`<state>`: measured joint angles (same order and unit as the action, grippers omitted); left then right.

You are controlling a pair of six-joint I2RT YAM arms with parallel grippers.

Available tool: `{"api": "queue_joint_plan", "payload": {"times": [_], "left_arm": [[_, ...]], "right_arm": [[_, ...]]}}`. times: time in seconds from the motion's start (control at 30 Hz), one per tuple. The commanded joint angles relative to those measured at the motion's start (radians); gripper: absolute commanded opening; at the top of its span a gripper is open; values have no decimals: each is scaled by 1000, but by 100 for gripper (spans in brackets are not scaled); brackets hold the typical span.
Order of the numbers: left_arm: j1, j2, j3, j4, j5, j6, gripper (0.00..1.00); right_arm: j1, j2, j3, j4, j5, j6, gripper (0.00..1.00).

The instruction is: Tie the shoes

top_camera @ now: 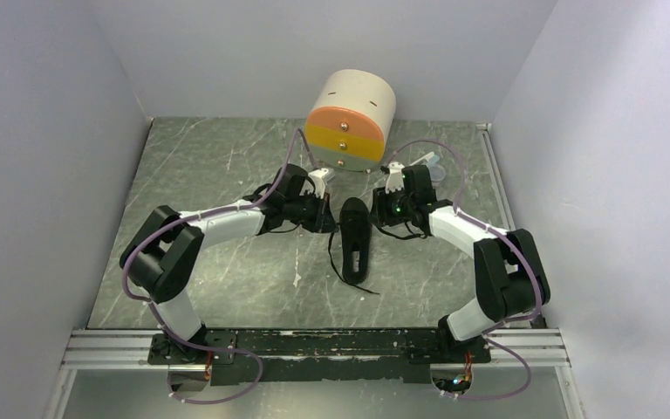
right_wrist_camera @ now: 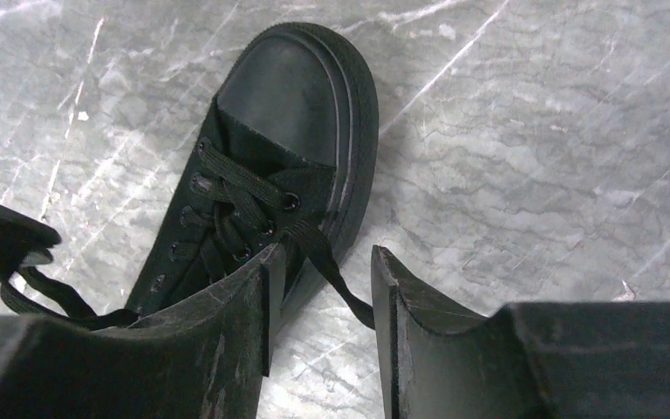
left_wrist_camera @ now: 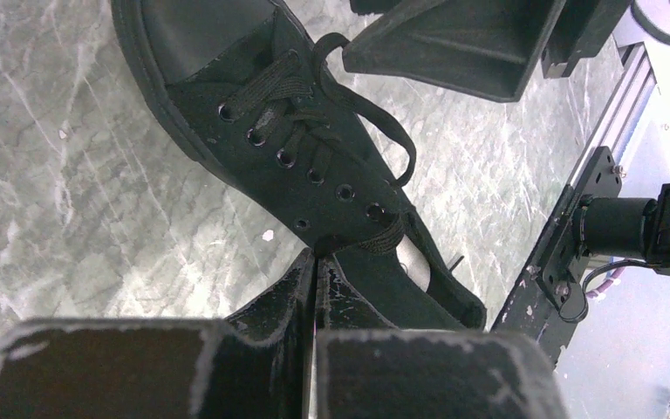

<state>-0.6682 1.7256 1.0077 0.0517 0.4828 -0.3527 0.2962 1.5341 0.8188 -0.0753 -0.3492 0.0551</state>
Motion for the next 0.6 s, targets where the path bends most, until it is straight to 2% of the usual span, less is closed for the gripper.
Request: {"api": "queue_joint_plan", "payload": {"times": [0.0,0.17,0.23,0.3,0.37,0.47,0.57], "left_arm": [[10,0,29,4,49,8,5],[11,21,50,-12,57,14,5],[10,27,55,-6,72,15,5],[10,31,56,7,93,12,5],[9,31,54,32,111,4,5],[9,25,43,83,136,0,5],[9,21,27,134,172,1,5]], "right_arm": [[3,19,-29,10,29,0,45],[4,35,-15,0,38,-13,37],[4,42,-4,-4,26,-9,27],[6,26,17,-46,32,-3,11],[11,-14,45,-119,31,5,4],[20,-105,57,-214,9,19,3],[27,-210,14,-211,-67,0,4]]}}
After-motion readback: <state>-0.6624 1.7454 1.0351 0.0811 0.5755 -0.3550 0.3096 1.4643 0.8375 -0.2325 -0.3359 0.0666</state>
